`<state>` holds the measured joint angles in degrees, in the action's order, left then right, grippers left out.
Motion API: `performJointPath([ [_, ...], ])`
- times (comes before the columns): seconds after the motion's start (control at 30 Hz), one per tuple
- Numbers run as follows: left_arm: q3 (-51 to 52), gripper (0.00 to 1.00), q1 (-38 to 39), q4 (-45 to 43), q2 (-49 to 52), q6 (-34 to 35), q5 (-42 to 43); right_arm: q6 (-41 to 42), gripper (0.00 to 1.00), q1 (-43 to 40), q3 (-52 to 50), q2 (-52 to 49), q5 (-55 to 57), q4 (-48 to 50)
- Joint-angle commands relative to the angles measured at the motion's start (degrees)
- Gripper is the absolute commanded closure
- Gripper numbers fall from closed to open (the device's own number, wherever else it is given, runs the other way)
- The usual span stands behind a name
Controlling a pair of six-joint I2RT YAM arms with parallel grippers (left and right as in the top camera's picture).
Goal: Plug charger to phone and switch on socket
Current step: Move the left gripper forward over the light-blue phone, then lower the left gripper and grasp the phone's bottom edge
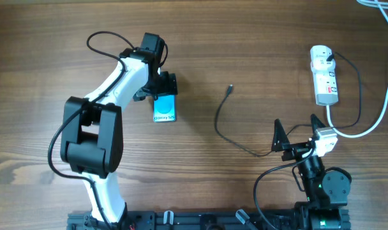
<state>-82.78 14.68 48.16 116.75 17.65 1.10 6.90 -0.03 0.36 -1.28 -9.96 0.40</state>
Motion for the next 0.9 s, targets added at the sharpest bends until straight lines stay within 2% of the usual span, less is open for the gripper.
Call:
performJointPath([
  [0.0,0.07,0.06,1.03,-0.44,1.40,-3.43,-0.44,0.76,0.00,0.24,-0.07,0.22,1.16,0.20],
  [0.63,5.01,0.06,1.36,-2.93,1.55,-3.78,2.05,0.74,0.00,0.24,-0.07,0.22,1.16,0.20],
  [0.77,5.01,0.09,2.25,-2.32,1.55,-0.35,2.27,0.79,0.00,0.24,-0.07,0.22,1.16,0.20],
  [0.87,5.01,0.11,3.87,-1.70,1.55,-0.22,2.23,0.74,0.00,0.24,-0.07,0.22,1.16,0.20],
])
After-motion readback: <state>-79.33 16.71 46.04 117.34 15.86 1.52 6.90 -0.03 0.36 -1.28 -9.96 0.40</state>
